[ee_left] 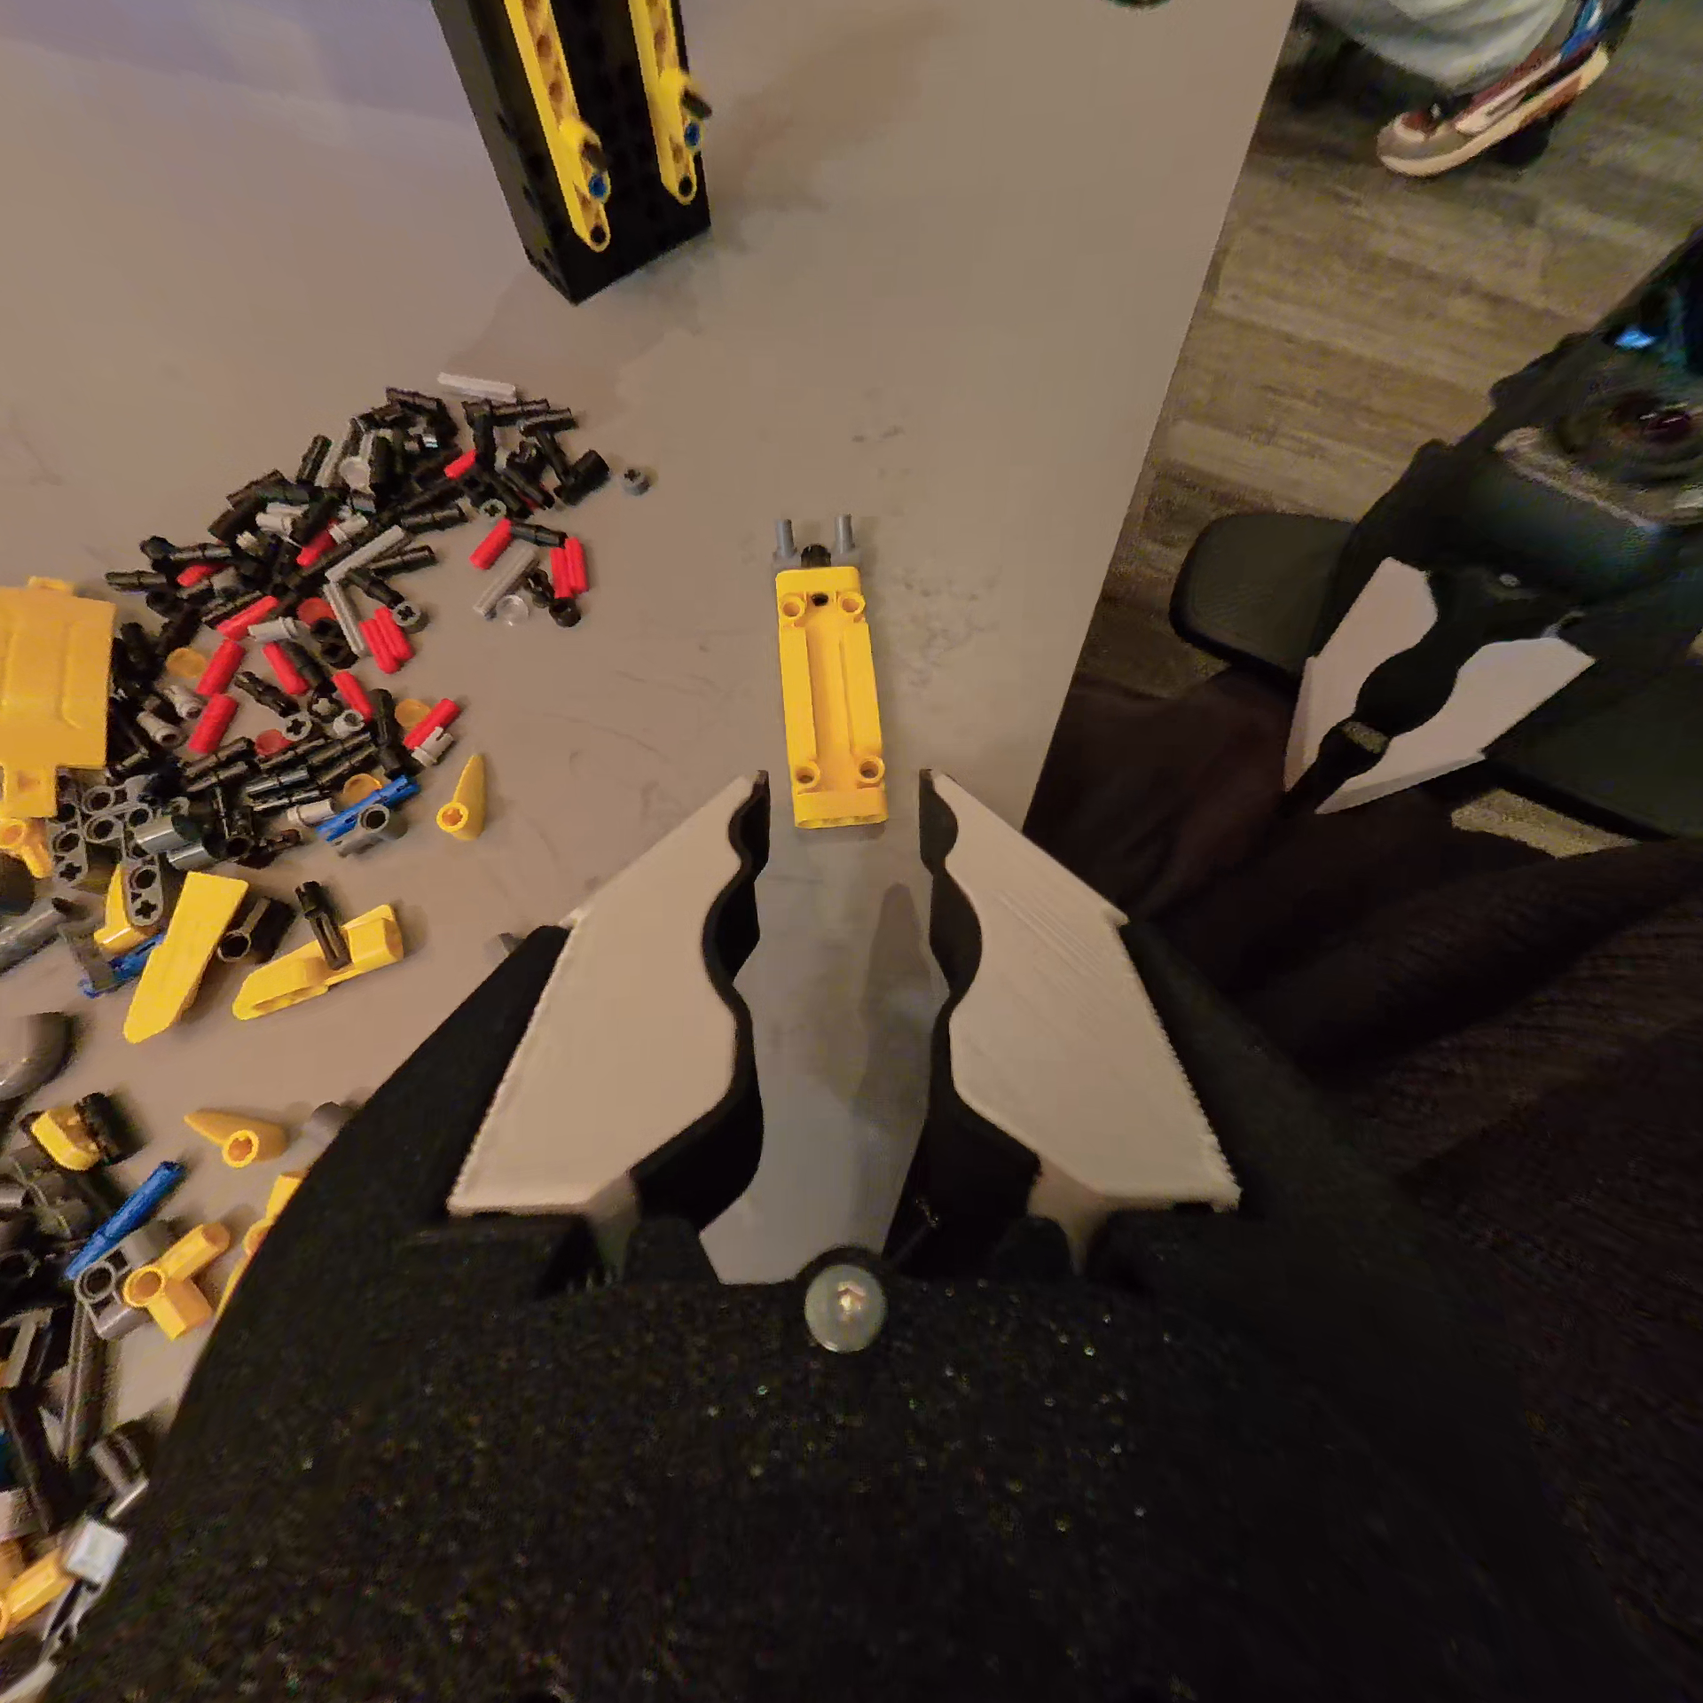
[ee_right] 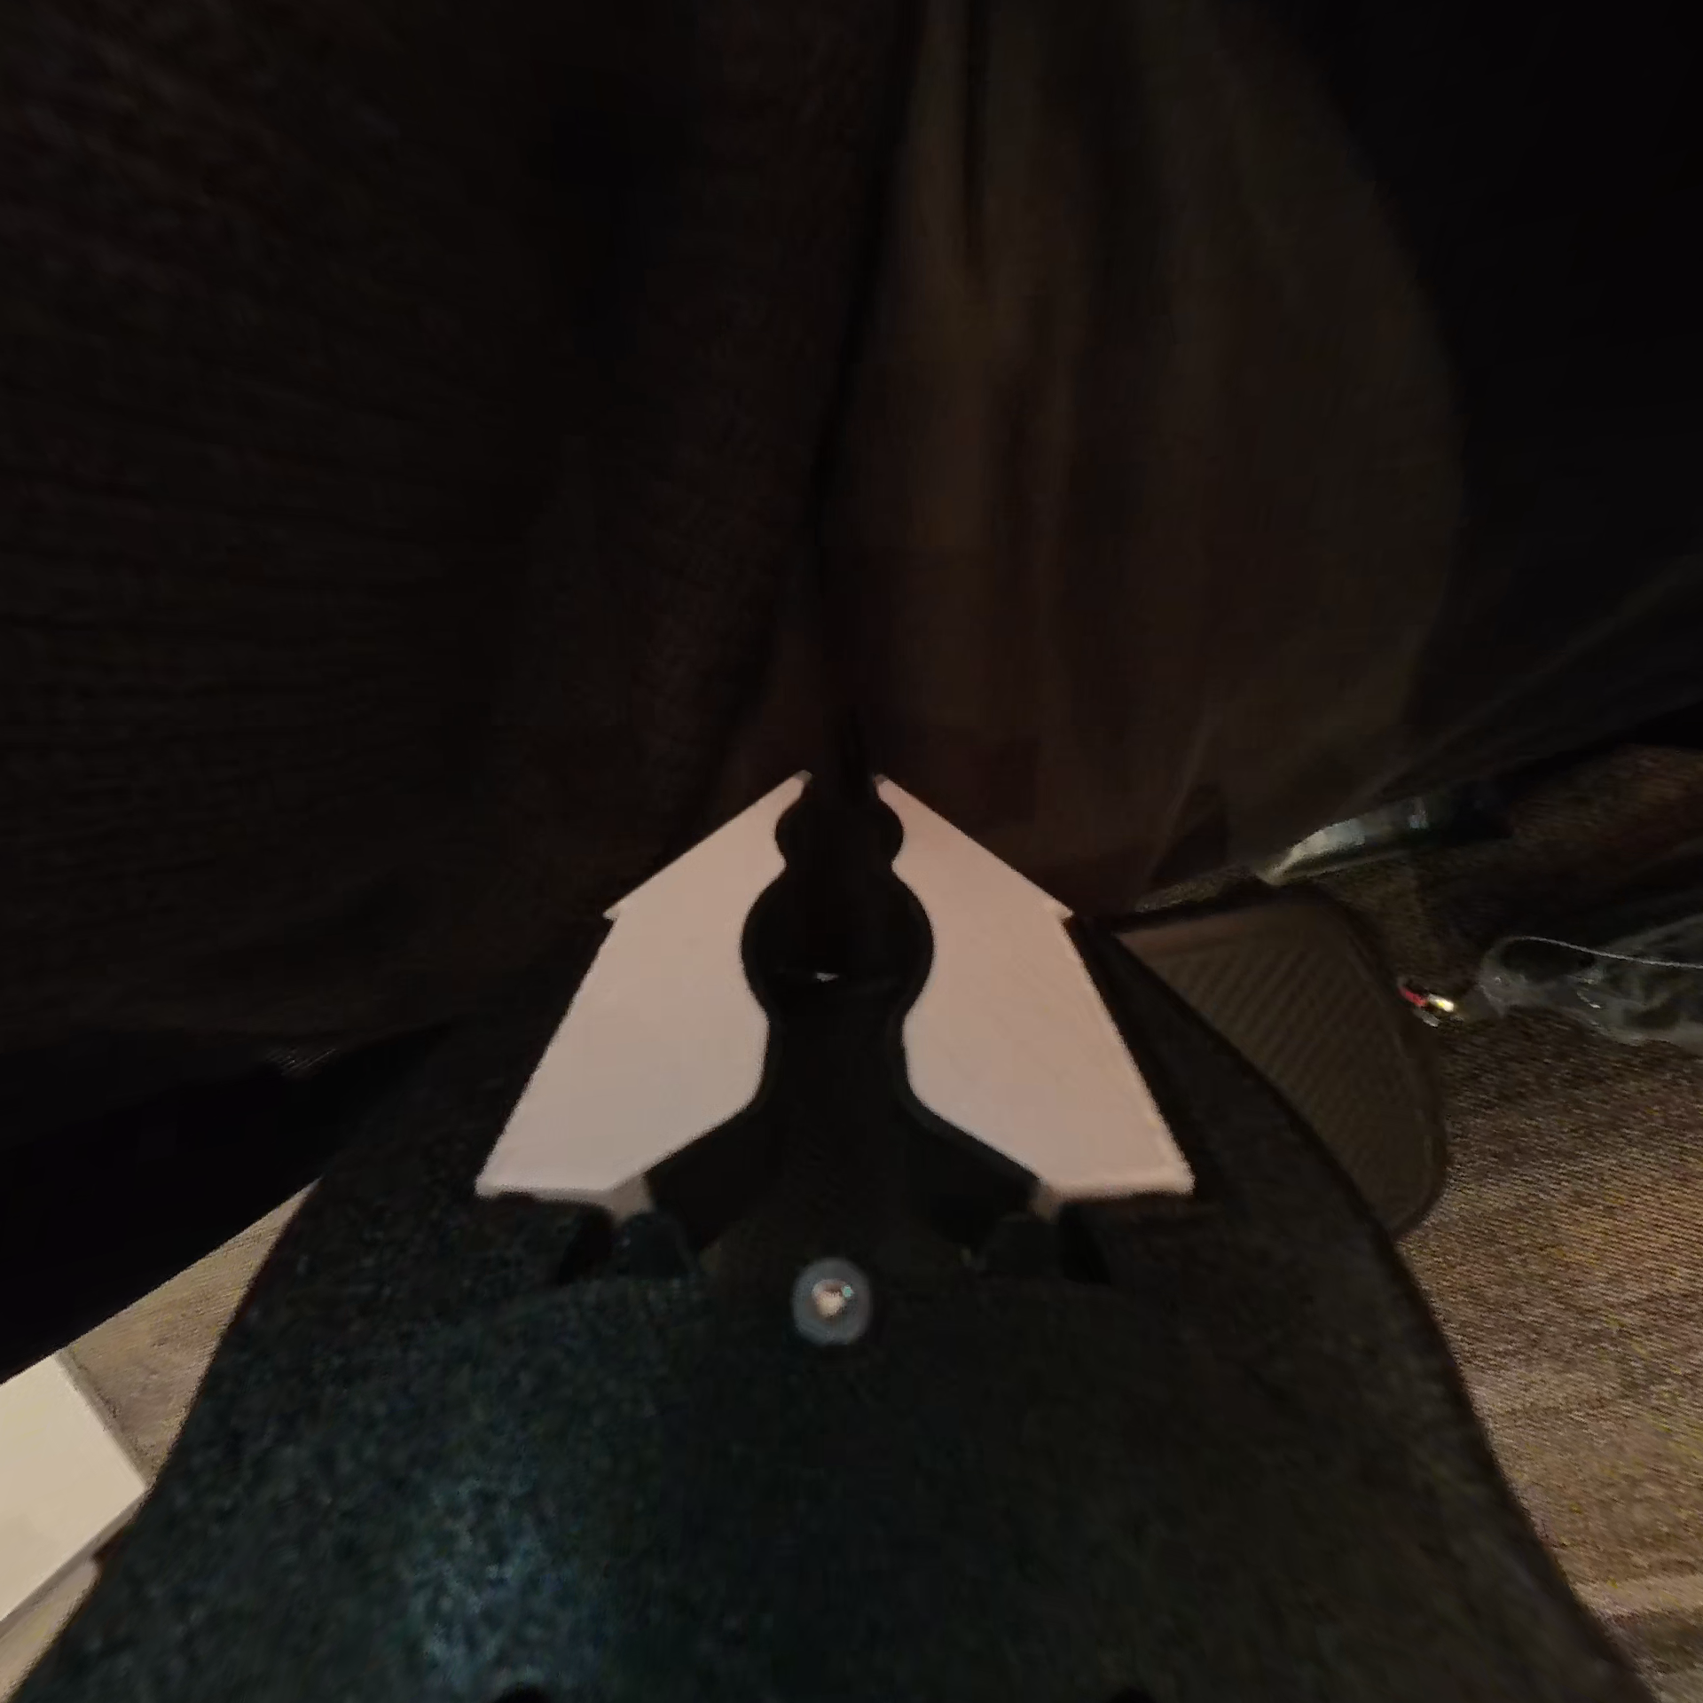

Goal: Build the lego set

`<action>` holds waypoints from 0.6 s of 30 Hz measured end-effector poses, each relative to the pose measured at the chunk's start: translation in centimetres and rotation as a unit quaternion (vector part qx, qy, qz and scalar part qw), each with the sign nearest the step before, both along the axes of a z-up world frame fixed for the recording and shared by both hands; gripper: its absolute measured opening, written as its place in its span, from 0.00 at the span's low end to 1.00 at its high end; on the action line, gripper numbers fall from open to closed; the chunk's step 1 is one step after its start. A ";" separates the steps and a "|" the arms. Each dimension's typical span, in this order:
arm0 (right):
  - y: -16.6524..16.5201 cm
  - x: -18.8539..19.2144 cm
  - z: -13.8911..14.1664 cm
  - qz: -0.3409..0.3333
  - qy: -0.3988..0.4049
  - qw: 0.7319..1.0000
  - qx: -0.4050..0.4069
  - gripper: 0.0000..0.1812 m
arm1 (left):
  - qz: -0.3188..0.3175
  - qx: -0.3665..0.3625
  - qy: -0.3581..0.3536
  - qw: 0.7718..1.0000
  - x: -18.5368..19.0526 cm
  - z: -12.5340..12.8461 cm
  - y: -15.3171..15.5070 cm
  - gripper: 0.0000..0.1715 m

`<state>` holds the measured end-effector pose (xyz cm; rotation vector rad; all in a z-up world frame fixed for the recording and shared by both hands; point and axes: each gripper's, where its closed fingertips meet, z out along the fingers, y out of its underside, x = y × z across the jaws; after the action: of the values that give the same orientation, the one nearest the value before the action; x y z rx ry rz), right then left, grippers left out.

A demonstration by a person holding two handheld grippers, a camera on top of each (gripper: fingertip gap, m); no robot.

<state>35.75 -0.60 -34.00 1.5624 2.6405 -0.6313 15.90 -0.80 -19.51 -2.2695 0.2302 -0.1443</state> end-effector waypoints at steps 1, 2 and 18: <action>0.0 0.0 0.0 -0.001 -0.005 1.000 -0.005 0.05 | 0.000 0.004 -0.002 1.000 0.2 0.2 -0.1 0.18; -0.1 0.0 0.1 -0.003 -0.009 1.000 -0.011 0.05 | -0.001 0.008 -0.003 1.000 0.4 0.4 -0.2 0.18; 0.3 -0.5 0.6 0.013 -0.014 1.000 0.018 0.05 | 0.001 0.011 0.006 1.000 1.5 0.5 -2.2 0.18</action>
<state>35.25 -0.28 -33.45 1.5317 2.6614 -0.5605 17.37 -3.04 -19.04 -2.2499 0.2339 -0.1272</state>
